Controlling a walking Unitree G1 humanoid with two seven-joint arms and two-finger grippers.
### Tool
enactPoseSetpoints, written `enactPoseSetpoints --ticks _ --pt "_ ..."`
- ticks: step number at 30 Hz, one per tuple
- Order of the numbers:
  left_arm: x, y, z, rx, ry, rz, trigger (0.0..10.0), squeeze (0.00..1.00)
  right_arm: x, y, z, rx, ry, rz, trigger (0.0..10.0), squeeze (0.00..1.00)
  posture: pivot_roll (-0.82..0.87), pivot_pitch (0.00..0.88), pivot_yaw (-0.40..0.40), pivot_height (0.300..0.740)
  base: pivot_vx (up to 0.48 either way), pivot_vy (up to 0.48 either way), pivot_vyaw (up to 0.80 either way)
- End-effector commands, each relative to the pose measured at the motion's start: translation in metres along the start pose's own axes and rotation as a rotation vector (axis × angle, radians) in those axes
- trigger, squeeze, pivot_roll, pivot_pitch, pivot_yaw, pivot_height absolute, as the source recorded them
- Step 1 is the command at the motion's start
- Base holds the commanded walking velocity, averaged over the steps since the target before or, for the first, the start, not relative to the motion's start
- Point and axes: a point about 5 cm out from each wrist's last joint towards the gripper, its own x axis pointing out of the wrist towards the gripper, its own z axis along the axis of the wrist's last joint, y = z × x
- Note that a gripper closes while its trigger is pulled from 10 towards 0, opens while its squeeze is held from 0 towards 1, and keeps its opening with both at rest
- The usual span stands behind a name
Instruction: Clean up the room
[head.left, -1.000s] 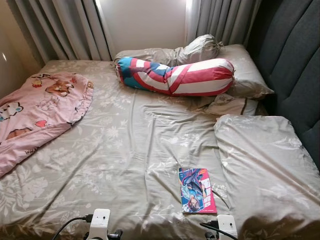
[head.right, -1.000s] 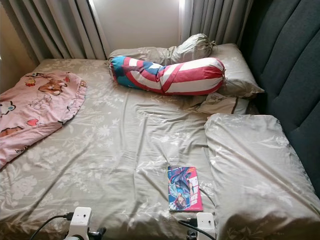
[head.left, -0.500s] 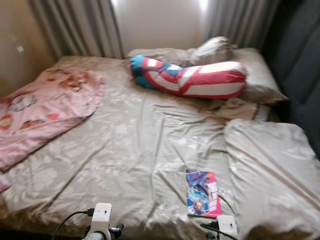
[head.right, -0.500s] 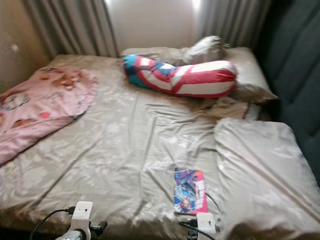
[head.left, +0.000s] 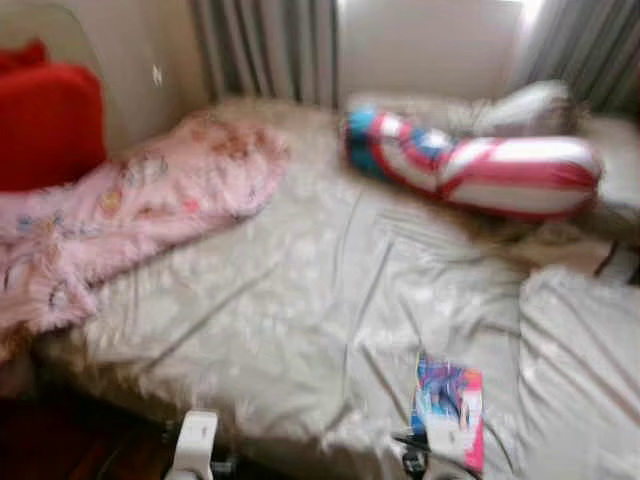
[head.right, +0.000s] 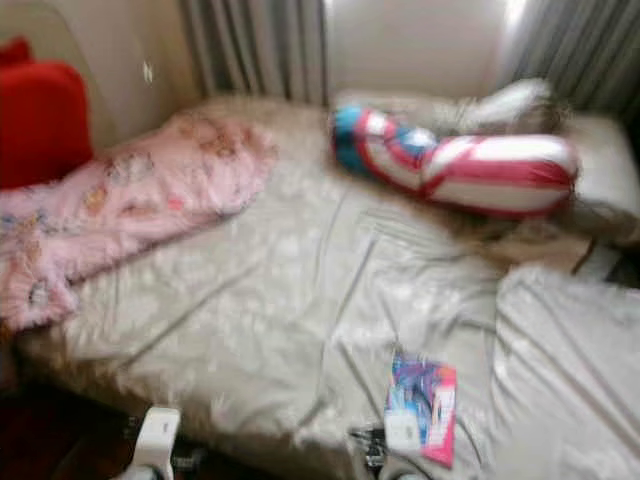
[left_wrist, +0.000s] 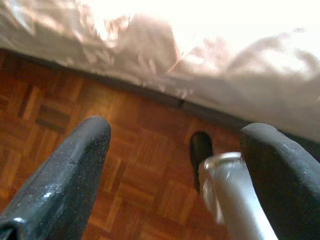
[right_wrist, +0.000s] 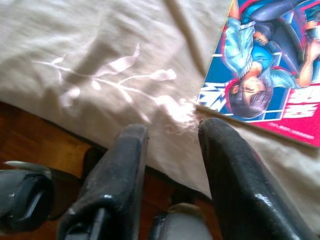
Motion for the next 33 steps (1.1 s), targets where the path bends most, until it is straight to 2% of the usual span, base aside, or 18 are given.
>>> enactPoseSetpoints --ticks 1,10,16,33 --pt "-0.0002 -0.0053 -0.0031 0.008 0.013 -0.015 10.0 0.00 -0.0030 -0.0088 -0.0090 0.020 0.029 -0.025 10.0 0.00 -0.04 0.023 -0.005 0.740 0.000 0.000 0.00" --pt "0.0000 -0.0061 -0.0031 -0.002 0.016 -0.015 10.0 0.00 -0.0022 -0.0082 -0.0054 0.030 0.015 -0.022 10.0 0.00 -0.03 0.027 -0.009 0.740 0.000 0.000 0.00" --pt "0.0001 -0.0062 -0.0032 0.003 0.022 -0.014 10.0 0.00 -0.0013 -0.0064 -0.0028 0.025 0.008 -0.017 10.0 0.00 -0.03 0.027 -0.010 0.740 0.000 0.344 0.00" --pt "0.0002 -0.0047 -0.0027 0.019 0.025 -0.013 10.0 0.00 -0.0012 -0.0041 -0.0030 0.014 0.008 -0.006 10.0 0.00 -0.03 0.028 -0.006 0.740 0.000 0.071 0.00"
